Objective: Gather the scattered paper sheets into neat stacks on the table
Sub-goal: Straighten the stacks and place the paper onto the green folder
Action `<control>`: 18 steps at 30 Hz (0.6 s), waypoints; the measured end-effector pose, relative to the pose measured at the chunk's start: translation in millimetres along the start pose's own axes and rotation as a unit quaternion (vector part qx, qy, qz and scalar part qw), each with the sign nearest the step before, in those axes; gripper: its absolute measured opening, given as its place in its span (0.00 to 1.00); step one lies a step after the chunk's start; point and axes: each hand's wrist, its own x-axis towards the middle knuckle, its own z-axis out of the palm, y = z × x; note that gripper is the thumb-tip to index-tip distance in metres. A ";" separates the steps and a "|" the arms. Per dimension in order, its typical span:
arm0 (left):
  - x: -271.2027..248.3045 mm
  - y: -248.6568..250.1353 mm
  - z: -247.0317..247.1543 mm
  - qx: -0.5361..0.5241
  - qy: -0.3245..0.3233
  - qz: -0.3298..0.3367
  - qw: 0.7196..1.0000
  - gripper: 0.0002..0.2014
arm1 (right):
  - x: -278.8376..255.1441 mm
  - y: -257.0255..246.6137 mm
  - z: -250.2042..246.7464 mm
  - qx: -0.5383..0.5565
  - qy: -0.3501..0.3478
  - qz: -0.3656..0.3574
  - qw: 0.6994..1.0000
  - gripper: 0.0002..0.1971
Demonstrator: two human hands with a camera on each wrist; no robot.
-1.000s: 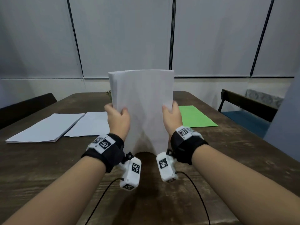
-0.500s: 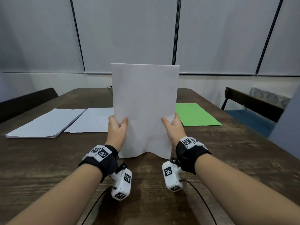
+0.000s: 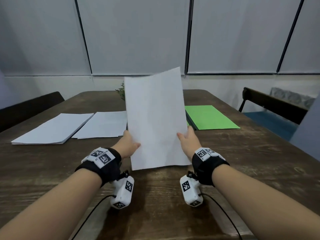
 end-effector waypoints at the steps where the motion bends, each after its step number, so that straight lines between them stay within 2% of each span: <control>1: 3.0 0.5 1.3 0.019 -0.021 -0.009 1.000 0.22 | -0.2 0.7 -5.5 -0.015 -0.003 0.012 1.000 0.12; 3: 9.8 -1.1 10.7 0.008 -0.075 -0.024 0.997 0.30 | -3.4 3.9 -20.2 -0.039 -0.018 0.050 0.998 0.11; 8: 10.4 5.4 52.6 0.098 -0.162 -0.033 0.981 0.20 | -12.2 20.2 -65.0 -0.162 -0.051 0.127 0.977 0.15; 11: 6.9 18.1 73.0 0.165 -0.191 -0.058 0.966 0.21 | -13.2 28.8 -87.4 -0.227 -0.095 0.182 0.952 0.14; 13: 0.6 33.2 80.1 0.229 -0.207 -0.073 0.948 0.19 | -14.0 34.0 -98.4 -0.283 -0.104 0.217 0.929 0.17; 15: -4.2 46.4 84.1 0.287 -0.204 -0.071 0.933 0.20 | -15.1 35.6 -106.2 -0.316 -0.112 0.224 0.915 0.19; 17: -7.0 55.7 86.0 0.332 -0.208 -0.068 0.917 0.21 | -14.8 39.8 -110.6 -0.340 -0.132 0.227 0.903 0.15; 18: -7.1 57.6 86.7 0.347 -0.210 -0.068 0.912 0.21 | -14.9 43.0 -111.3 -0.346 -0.135 0.228 0.900 0.16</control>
